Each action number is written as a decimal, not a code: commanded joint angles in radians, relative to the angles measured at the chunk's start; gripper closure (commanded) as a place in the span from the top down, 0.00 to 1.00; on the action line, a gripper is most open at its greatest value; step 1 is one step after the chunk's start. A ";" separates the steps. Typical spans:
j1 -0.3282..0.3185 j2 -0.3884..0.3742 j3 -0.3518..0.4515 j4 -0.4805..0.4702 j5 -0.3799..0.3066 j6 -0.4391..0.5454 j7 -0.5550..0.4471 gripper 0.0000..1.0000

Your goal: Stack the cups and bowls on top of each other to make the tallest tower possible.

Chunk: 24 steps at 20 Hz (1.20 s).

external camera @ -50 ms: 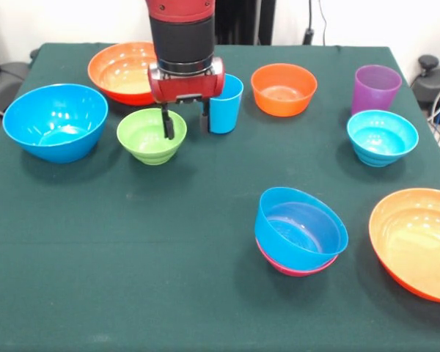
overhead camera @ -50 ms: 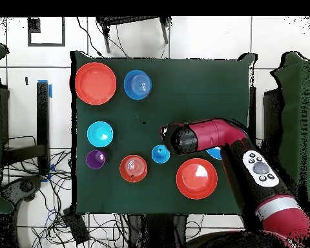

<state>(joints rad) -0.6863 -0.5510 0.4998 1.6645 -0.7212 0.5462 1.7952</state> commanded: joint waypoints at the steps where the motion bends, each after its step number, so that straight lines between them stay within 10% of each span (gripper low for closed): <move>1: 0.035 -0.029 -0.032 0.035 -0.087 -0.006 -0.075 1.00; 24: 0.130 0.017 -0.075 -0.090 -0.142 0.009 -0.069 1.00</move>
<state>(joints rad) -0.5826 -0.5932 0.4381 1.6561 -0.7993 0.5462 1.7952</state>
